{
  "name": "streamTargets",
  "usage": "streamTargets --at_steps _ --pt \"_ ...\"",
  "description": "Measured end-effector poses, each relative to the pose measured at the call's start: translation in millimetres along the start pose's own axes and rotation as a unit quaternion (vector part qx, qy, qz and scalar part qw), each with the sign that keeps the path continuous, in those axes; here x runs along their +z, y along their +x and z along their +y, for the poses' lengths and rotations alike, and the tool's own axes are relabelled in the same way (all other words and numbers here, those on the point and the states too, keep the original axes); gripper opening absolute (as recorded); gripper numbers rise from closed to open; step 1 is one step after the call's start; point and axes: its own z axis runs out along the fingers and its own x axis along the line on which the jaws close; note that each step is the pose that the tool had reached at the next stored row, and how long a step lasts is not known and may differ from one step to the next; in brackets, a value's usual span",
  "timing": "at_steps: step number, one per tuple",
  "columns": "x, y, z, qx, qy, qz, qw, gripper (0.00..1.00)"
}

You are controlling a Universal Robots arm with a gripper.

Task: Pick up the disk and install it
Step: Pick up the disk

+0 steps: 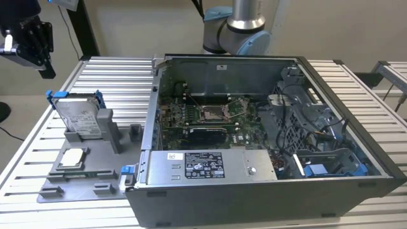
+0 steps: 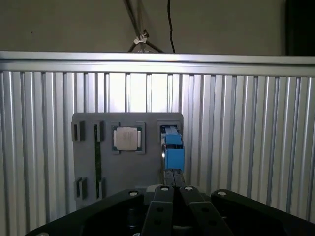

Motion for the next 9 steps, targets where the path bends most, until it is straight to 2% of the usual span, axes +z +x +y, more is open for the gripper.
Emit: streamTargets --at_steps 4,5,9 --pt "0.0 0.1 0.0 0.0 0.0 0.0 1.0 0.0" --pt "0.0 0.1 0.0 0.0 0.0 0.0 1.0 1.0" --pt "0.0 0.1 0.0 0.0 0.0 0.0 1.0 1.0"
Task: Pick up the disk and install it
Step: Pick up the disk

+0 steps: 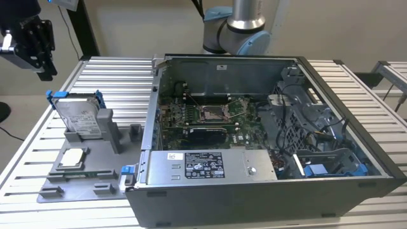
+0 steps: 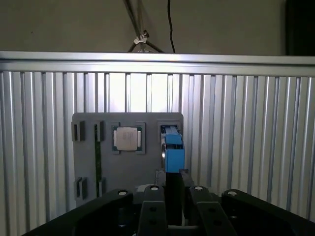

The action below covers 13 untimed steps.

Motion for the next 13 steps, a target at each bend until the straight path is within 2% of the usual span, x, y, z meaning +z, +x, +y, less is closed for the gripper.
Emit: streamTargets --at_steps 13 --pt "0.9 0.3 0.0 0.0 0.0 0.0 1.0 1.0"
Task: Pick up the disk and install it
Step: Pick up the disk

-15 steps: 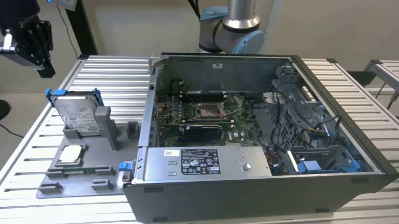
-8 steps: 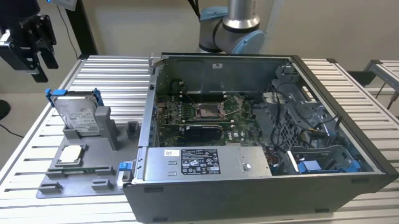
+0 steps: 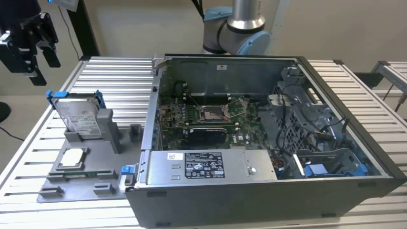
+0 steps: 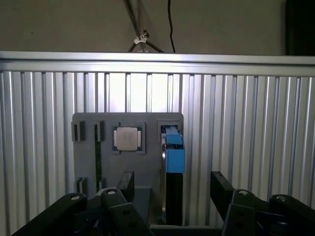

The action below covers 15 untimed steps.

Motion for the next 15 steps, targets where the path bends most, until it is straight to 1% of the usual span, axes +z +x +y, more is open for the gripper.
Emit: streamTargets --at_steps 15 --pt "2.1 0.0 0.0 -0.003 0.0001 0.0 0.99999 1.0"
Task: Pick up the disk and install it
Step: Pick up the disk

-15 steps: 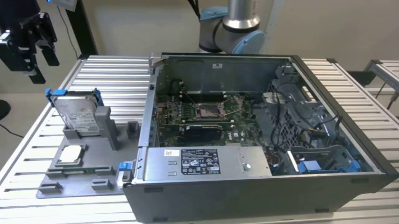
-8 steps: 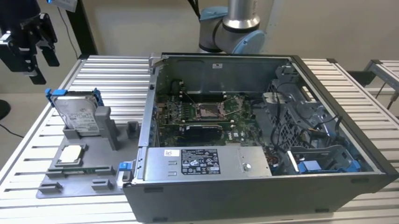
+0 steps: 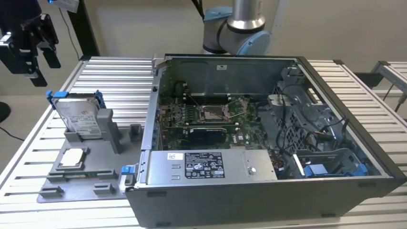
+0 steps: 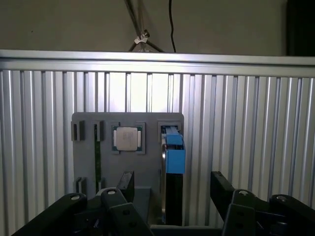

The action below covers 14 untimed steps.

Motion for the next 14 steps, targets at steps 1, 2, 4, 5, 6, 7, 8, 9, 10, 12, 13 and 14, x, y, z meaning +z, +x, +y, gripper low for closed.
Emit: streamTargets --at_steps 1,2,4,5,6,7,8,9,10,12,13,14 --pt "0.2 0.0 0.0 0.0 0.0 0.0 1.0 1.0" --pt "0.3 0.0 0.0 0.0 0.0 0.0 1.0 1.0" --pt "0.3 0.0 0.0 0.0 -0.0001 0.0001 1.0 1.0" --pt "0.3 0.0 0.0 0.0 -0.0001 0.0 1.0 1.0" --pt "0.4 0.0 0.0 0.0 -0.0001 0.0 1.0 1.0" --pt "0.6 0.0 0.0 0.0 0.0 0.0 1.0 1.0" --pt "0.8 0.0 0.0 0.0 0.0 0.0 1.0 1.0" --pt "1.1 0.0 0.0 0.0 0.0 0.0 1.0 1.0" --pt "1.5 0.0 0.0 0.0 0.0 0.0 1.0 1.0" --pt "2.6 0.0 0.0 0.0 0.0 0.0 1.0 1.0" --pt "3.2 0.0 0.0 0.0 0.0 0.0 1.0 1.0" --pt "3.8 0.0 0.0 0.0 -0.0001 0.0 1.0 1.0"
